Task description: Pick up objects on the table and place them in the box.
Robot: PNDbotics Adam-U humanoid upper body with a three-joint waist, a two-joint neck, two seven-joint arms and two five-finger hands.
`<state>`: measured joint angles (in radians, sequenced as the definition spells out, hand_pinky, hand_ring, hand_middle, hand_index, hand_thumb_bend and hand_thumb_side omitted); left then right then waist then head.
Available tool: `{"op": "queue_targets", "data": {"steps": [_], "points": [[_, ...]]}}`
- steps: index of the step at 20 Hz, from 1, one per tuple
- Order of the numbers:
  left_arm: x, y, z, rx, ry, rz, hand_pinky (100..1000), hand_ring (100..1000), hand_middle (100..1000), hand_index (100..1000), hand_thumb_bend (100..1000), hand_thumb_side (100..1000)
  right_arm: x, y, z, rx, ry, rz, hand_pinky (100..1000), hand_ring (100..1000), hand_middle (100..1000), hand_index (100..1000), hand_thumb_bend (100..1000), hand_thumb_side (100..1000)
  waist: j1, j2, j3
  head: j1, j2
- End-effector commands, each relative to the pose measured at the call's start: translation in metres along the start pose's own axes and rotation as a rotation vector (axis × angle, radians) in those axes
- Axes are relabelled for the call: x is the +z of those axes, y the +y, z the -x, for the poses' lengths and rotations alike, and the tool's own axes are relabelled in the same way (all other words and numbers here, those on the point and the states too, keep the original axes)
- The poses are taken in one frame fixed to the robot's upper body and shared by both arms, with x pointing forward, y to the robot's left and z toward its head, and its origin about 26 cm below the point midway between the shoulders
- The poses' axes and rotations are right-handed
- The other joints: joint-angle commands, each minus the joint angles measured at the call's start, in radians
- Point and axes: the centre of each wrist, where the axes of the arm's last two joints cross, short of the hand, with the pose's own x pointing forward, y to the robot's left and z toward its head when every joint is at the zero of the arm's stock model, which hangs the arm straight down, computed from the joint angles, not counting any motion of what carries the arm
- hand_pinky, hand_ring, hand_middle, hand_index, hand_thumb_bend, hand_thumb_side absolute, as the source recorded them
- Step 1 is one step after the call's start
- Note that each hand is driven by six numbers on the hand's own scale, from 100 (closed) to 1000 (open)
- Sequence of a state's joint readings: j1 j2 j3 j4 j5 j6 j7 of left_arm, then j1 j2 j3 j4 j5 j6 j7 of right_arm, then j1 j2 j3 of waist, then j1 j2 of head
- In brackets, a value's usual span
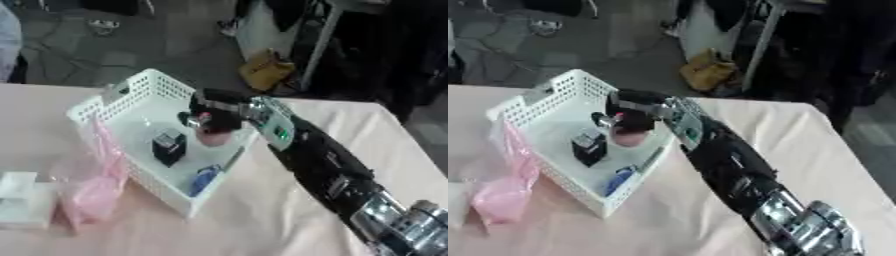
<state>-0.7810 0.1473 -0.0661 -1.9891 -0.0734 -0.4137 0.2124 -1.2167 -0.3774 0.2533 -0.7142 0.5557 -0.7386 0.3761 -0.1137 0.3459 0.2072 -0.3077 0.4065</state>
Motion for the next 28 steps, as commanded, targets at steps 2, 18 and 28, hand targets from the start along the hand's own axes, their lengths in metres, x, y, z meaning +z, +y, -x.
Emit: {"op": "queue_targets", "data": {"steps": [2,18,28], "points": [[-0.010,-0.006,-0.004,0.034,-0.045,-0.001,709,935,916,962,100,887,0.014,-0.023,0.005,0.130,-0.115,-0.091,100,100,100,160,100,990,-0.009,0.002,0.007,-0.014,-0.032],[-0.011,-0.005,-0.004,0.034,-0.046,0.000,712,936,916,963,100,886,-0.004,-0.027,-0.008,0.190,-0.164,0.039,864,893,919,909,100,1000,-0.006,0.001,0.005,0.011,-0.010],[-0.009,-0.004,-0.004,0.028,-0.042,0.000,712,937,917,963,100,887,-0.006,-0.037,-0.011,0.170,-0.186,0.069,876,904,948,926,100,1000,-0.004,-0.004,0.004,0.010,-0.005]]}}
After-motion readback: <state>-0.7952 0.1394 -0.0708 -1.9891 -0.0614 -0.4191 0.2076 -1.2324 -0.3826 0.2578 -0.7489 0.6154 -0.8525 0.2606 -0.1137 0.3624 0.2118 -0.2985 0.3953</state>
